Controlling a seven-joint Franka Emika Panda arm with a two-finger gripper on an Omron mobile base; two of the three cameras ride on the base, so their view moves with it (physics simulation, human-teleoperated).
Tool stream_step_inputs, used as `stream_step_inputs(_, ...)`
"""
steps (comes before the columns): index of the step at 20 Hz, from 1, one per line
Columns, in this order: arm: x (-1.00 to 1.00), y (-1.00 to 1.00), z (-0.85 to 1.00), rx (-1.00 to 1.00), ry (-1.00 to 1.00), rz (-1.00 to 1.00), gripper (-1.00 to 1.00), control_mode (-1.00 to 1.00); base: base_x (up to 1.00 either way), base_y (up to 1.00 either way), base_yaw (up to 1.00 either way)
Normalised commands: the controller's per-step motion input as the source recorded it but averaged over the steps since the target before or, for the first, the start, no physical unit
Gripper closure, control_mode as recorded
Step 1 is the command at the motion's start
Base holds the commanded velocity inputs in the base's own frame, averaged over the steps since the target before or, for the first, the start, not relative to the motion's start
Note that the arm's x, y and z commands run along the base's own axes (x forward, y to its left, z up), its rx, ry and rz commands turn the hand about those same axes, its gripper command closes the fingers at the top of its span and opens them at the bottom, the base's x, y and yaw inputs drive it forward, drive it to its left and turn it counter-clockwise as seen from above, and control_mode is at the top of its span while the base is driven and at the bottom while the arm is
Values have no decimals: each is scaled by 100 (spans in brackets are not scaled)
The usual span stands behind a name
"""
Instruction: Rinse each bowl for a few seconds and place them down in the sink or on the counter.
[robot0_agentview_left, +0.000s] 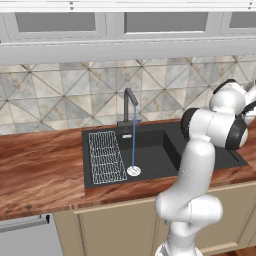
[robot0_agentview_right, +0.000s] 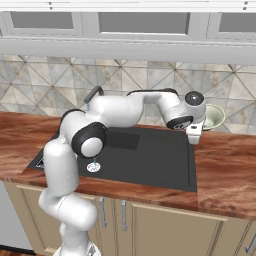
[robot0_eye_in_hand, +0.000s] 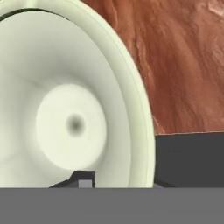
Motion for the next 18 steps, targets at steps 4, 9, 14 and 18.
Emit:
stream_step_inputs(4,-11,12,7,3,1,18,100,-100,0,0,0)
stream_step_inputs(9,-14,18,12,1,1,16,100,-100,0,0,0)
stream_step_inputs(14,-6,34,9,0,0,15,100,-100,0,0,0)
stream_step_inputs(18,-8,43,7,-3,0,13,100,-100,0,0,0)
